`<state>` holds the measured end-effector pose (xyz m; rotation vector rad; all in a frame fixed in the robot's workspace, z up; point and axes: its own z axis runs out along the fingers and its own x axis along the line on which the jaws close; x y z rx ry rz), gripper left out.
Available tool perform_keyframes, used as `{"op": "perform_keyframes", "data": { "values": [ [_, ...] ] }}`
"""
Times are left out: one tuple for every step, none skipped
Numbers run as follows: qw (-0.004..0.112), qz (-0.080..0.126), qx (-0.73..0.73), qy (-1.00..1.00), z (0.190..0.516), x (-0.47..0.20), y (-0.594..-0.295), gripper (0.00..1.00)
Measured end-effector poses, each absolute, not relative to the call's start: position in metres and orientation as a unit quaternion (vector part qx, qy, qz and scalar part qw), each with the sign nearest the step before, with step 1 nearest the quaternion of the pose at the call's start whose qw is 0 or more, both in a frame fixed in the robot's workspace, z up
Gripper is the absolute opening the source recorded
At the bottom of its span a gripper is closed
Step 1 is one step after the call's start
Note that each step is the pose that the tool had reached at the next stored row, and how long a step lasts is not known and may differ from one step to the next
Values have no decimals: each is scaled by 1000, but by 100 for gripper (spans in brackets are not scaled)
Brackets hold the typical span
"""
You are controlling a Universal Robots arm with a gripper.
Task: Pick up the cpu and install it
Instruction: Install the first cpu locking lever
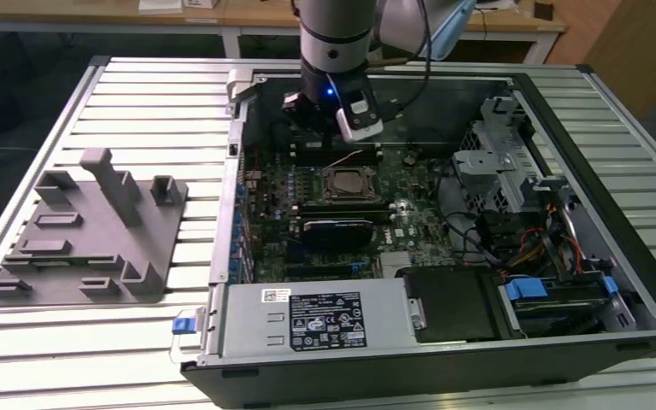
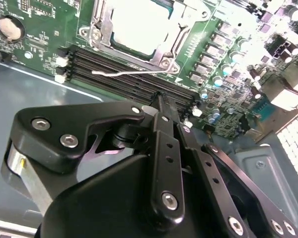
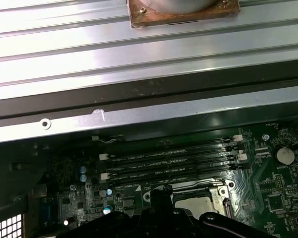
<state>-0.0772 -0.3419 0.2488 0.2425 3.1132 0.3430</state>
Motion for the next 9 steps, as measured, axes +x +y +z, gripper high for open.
{"op": "perform_keyframes", "data": {
  "values": [
    [0,109,77,991,249,-77,-342,11],
    [0,109,77,991,249,-77,-342,11],
    [0,109,77,991,249,-77,-342,11],
    [0,109,77,991,249,-77,-342,11],
    [0,109,77,991,249,-77,-342,11],
    [0,109,77,991,248,-77,-342,11],
    [0,109,77,991,248,-77,-342,11],
    [0,109,77,991,248,-76,-342,11],
    [0,109,77,991,247,-76,-342,11]
  ]
}}
